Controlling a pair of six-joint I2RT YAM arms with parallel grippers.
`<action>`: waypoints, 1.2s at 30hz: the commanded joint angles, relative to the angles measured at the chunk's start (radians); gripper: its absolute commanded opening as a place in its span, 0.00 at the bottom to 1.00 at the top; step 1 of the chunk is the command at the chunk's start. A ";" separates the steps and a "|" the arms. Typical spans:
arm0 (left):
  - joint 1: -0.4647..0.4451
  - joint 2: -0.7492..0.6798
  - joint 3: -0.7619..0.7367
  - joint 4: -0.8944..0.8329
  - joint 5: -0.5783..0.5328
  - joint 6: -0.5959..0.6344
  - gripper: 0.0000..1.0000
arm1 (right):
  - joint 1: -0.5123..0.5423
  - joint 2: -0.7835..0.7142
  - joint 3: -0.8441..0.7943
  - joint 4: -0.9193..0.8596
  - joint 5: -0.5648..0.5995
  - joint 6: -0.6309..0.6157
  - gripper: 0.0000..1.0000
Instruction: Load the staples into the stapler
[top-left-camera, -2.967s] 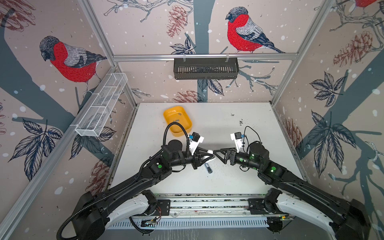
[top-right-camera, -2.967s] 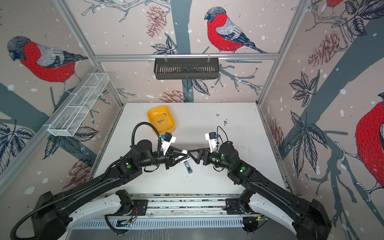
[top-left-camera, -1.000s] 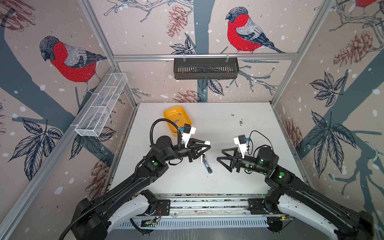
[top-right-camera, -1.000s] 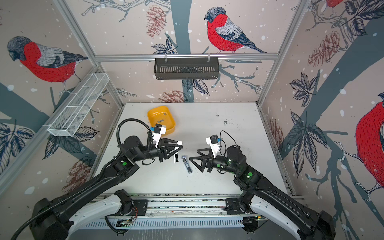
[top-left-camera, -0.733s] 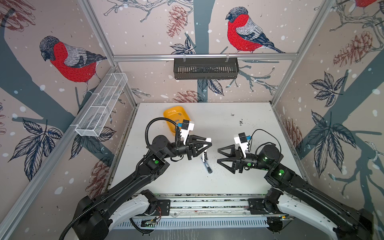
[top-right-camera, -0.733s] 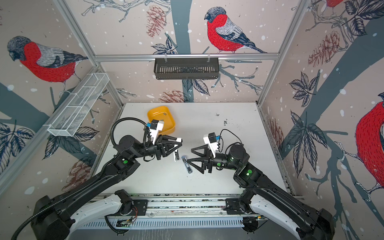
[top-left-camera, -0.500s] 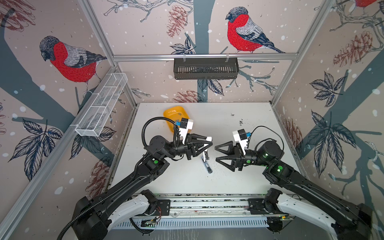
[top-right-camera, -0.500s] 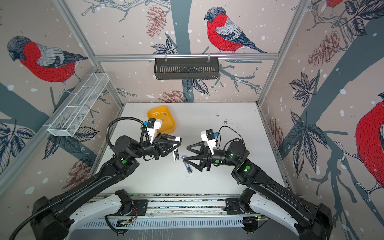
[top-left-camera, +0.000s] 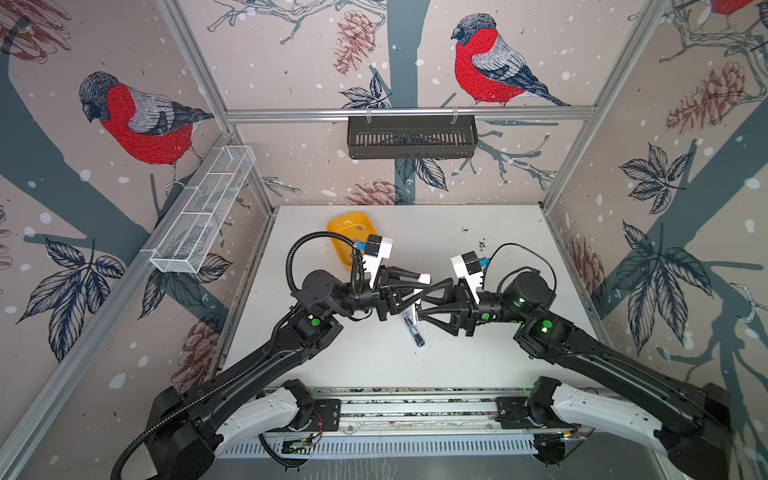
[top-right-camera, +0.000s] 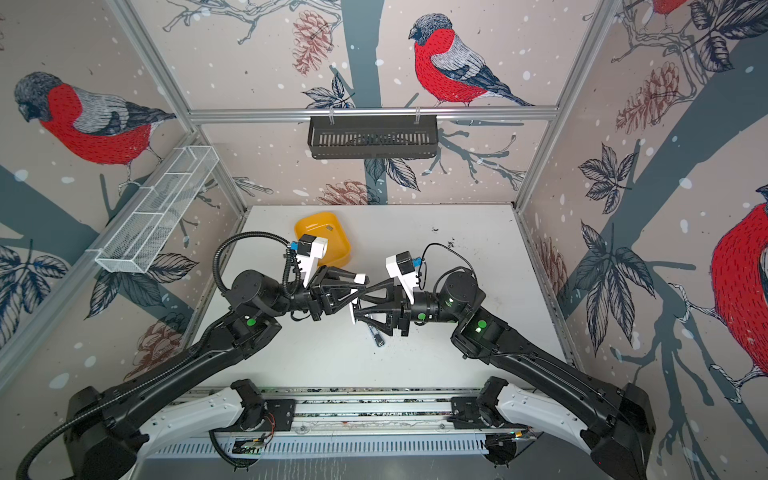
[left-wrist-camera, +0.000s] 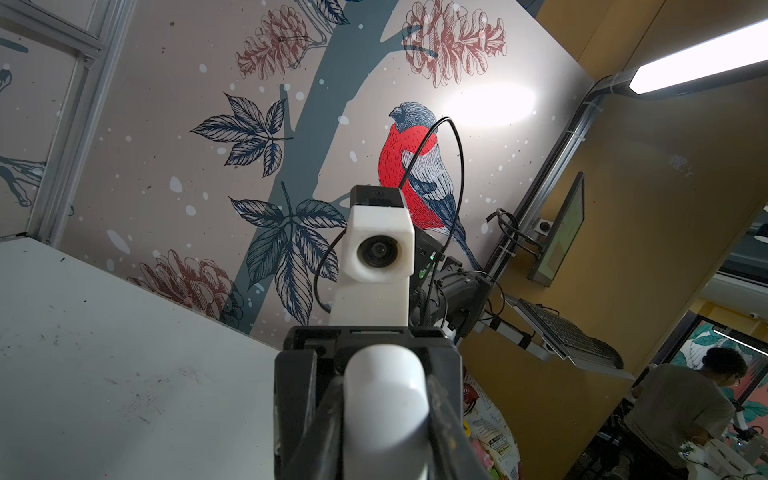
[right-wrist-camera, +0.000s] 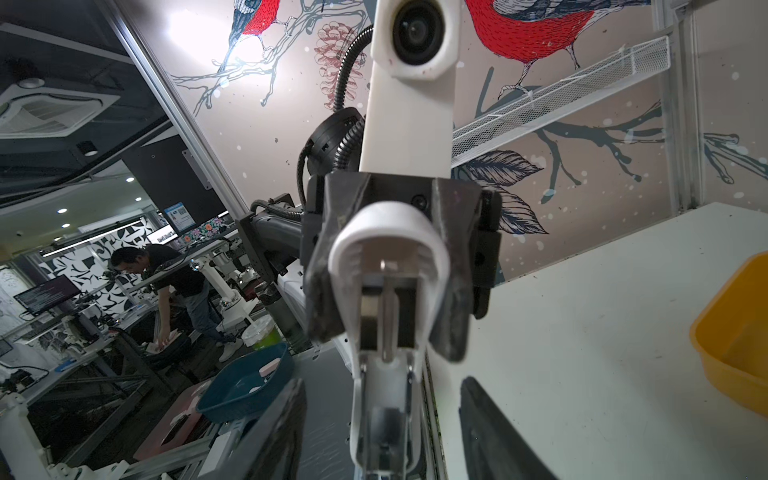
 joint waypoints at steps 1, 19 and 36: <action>-0.003 0.004 0.007 0.066 -0.003 0.005 0.00 | 0.008 0.017 0.018 0.048 -0.024 -0.009 0.53; -0.010 0.006 0.002 0.052 -0.002 0.021 0.03 | 0.014 0.041 0.019 0.022 0.025 -0.020 0.14; 0.001 -0.108 0.061 -0.613 -0.456 0.299 0.99 | -0.026 0.015 0.010 -0.426 0.461 -0.134 0.13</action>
